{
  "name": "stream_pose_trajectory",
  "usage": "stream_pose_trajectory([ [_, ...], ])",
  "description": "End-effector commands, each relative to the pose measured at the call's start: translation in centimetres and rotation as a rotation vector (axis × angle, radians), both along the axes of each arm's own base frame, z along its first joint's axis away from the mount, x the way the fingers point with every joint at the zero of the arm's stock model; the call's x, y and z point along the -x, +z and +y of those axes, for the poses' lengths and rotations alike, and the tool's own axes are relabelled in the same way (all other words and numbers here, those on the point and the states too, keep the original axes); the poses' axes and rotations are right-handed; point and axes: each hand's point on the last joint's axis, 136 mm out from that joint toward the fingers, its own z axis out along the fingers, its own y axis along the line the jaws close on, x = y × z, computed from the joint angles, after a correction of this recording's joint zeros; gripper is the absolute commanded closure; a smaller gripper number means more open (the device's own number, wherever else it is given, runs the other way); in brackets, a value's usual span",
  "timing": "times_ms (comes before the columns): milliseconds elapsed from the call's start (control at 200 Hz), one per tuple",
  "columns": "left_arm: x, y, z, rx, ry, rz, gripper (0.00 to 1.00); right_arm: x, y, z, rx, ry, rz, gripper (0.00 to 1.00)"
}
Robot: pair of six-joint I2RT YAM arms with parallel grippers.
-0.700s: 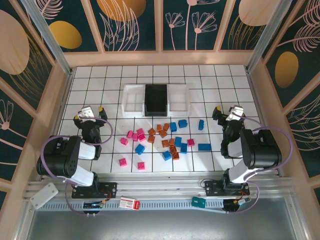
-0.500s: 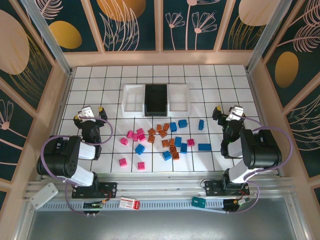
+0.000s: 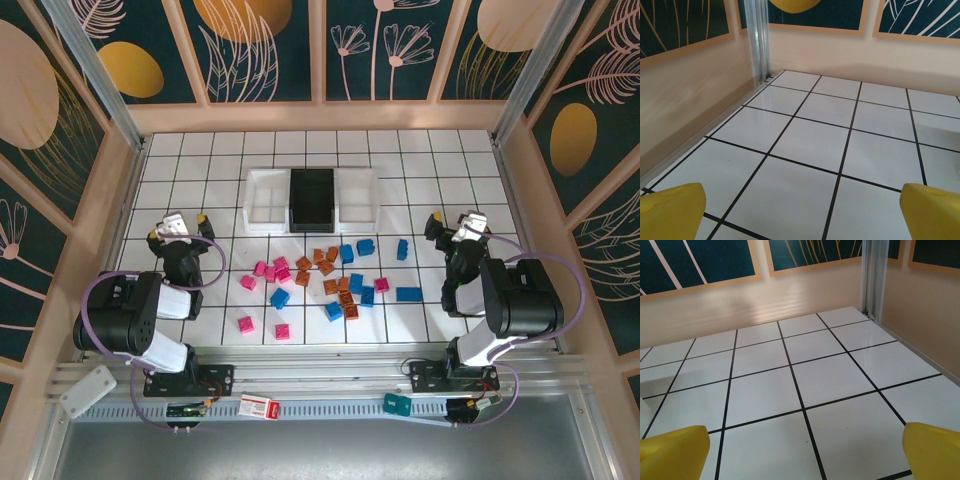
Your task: Sort the legos into containers by color
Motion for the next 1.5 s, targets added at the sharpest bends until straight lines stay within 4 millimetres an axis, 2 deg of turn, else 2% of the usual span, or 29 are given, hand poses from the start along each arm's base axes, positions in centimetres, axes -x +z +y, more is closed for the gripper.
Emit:
stream_pose_trajectory([
  [0, -0.5, 1.6, 0.0, 0.01, -0.007, -0.064, 0.01, -0.2, 1.0, 0.0, 0.005, -0.006, -0.041, 0.01],
  [981, -0.4, 1.7, 0.0, 0.01, -0.008, -0.066, 0.01, -0.3, 1.0, 0.0, -0.007, 0.005, -0.04, 0.01],
  [1051, -0.5, 1.9, 0.0, 0.014, -0.004, -0.056, 0.01, -0.2, 1.3, -0.5, -0.016, -0.018, -0.044, 0.01],
  [1131, -0.9, 2.5, -1.0, -0.008, -0.067, -0.049, 0.01, -0.3, 1.8, 0.1, -0.004, 0.014, -0.039, 0.01],
  [1231, -1.0, 3.4, 0.2, 0.013, 0.008, -0.026, 0.01, -0.9, 2.5, -0.1, 0.004, -0.014, -0.001, 0.01],
  [1296, -1.1, 4.2, 0.2, 0.013, 0.009, -0.025, 0.01, -1.6, 2.8, -0.2, -0.008, -0.032, 0.042, 0.01],
  [1406, -0.6, 6.5, 0.5, 0.074, 0.034, -0.083, 0.01, -2.2, 3.2, -0.7, -0.072, -0.083, 0.1, 0.01],
  [1497, 0.2, 8.9, 0.9, 0.179, 0.064, -0.177, 0.01, -2.2, 4.4, -1.3, -0.099, -0.173, 0.113, 0.01],
])
